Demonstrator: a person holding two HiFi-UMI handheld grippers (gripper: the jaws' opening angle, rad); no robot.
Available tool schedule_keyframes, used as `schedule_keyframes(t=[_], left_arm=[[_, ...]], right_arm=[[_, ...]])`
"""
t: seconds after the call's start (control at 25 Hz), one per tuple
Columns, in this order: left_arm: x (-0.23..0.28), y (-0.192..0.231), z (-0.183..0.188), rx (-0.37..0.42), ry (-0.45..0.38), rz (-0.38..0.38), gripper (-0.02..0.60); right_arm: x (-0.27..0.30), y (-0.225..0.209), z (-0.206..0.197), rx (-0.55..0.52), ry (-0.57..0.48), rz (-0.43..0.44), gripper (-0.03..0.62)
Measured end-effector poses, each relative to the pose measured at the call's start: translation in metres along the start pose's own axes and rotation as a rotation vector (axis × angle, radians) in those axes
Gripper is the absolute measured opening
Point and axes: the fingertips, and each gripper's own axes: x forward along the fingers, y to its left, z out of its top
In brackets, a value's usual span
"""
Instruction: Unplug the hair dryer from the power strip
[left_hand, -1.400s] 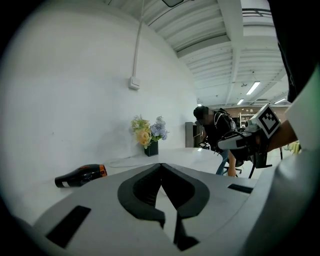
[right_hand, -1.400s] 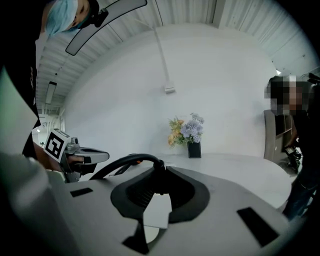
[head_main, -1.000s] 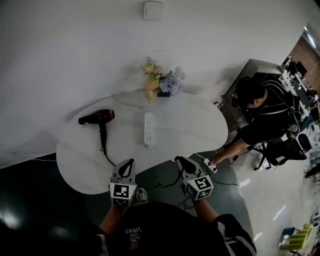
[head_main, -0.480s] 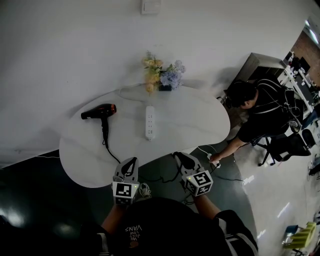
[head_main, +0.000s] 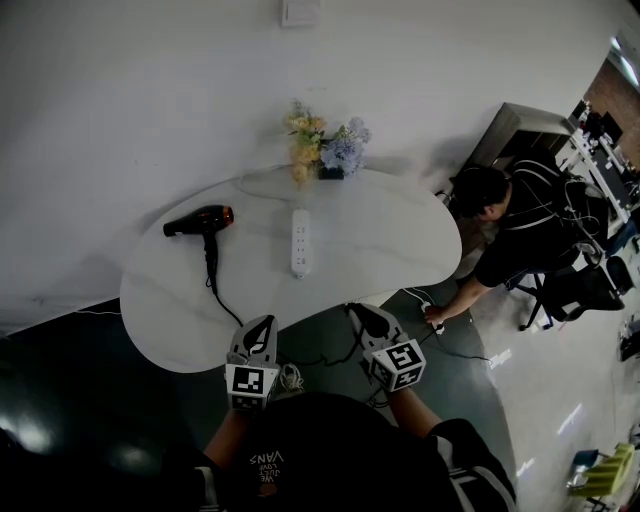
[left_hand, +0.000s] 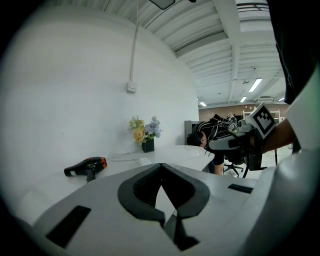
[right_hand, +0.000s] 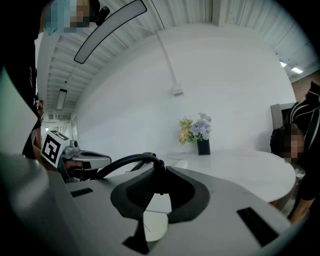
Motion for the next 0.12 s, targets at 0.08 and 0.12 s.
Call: schedule_keyframes(t=[0.08,0.12], left_arm=[[-0.0001,-0.0013,-0.0003,0.001,-0.003,0.002,0.018],[-0.0001,-0.0020,-0.0005,0.001,-0.005,0.002,0.018]], right_arm=[[-0.0007,-0.0002,-0.0011,-0.002,0.000,0.001,0.072],[-0.0010,-0.0003,-0.0016,-0.004,0.000,0.002,0.072]])
